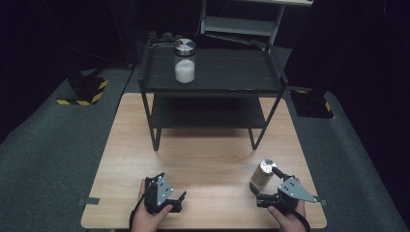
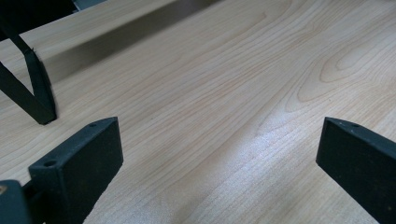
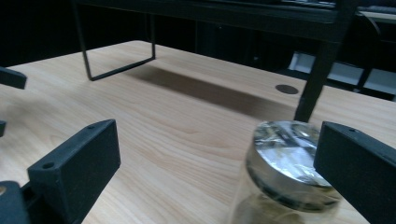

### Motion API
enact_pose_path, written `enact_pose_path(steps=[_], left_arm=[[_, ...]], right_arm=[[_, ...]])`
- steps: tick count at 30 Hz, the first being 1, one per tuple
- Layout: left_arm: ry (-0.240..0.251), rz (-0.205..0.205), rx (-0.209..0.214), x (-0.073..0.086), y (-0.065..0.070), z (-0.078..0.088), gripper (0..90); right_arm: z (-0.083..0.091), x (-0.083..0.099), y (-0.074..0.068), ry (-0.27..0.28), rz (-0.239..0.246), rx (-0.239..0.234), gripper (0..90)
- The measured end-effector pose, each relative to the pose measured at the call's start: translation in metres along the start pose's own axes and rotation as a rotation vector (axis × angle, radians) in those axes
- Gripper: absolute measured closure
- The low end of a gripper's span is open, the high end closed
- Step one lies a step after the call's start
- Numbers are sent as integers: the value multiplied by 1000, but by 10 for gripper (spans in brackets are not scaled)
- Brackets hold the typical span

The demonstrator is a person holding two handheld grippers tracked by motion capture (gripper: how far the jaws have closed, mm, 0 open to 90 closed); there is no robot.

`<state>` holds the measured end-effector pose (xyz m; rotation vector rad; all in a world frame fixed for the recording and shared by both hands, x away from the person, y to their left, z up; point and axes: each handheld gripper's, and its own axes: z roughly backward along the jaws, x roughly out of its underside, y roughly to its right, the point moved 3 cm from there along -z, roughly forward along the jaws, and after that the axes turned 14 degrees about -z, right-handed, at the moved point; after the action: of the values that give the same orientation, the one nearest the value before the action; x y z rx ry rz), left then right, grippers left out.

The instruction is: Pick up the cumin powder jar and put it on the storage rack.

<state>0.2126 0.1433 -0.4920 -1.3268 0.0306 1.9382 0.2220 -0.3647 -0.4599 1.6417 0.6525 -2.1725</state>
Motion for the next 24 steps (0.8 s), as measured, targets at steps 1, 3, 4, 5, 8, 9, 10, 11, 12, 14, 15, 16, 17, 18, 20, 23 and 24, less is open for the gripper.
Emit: enact_pose_path(steps=[1,3,4,5,8,9,10,11,12,14,15,16,17,18,20,23,24], left_arm=[[0,0,0,0,0,0,8],[-1,-2,3,0,0,0,8],[-1,-1,4,0,0,0,8],[-2,-1,6,0,-1,0,9],[-5,3,8,-1,-1,-1,9],[-6,4,10,-1,-1,-1,9],[-9,3,10,-1,-2,-1,8],[-10,4,10,-1,-2,-1,9],[-11,4,10,-1,-2,-1,9],[-11,5,12,-1,-2,-1,9],[-10,7,12,-1,-2,-1,8],[-10,9,13,-1,-2,-1,9],[-10,10,13,-1,-2,-1,9],[-10,11,13,-1,-3,-1,8],[-11,11,13,-1,-3,-1,8],[-13,5,15,-2,-2,-2,8],[-13,5,15,-2,-2,-2,8]], right_arm=[[0,0,1,3,-1,5,3],[1,0,2,6,-2,20,3],[1,1,2,8,-7,25,3],[1,1,3,8,-9,30,3],[2,1,5,14,-16,53,3],[2,2,6,16,-18,60,3],[2,2,7,16,-21,68,3],[2,2,8,15,-25,75,3],[2,3,9,14,-28,79,3],[1,4,11,14,-36,91,3],[0,4,12,13,-40,96,3],[0,5,13,12,-41,100,3],[-1,5,14,10,-46,107,3],[-1,5,14,9,-50,111,3],[-2,6,16,8,-63,122,3],[-4,7,18,4,-75,129,3],[-5,8,19,6,-81,134,3]])
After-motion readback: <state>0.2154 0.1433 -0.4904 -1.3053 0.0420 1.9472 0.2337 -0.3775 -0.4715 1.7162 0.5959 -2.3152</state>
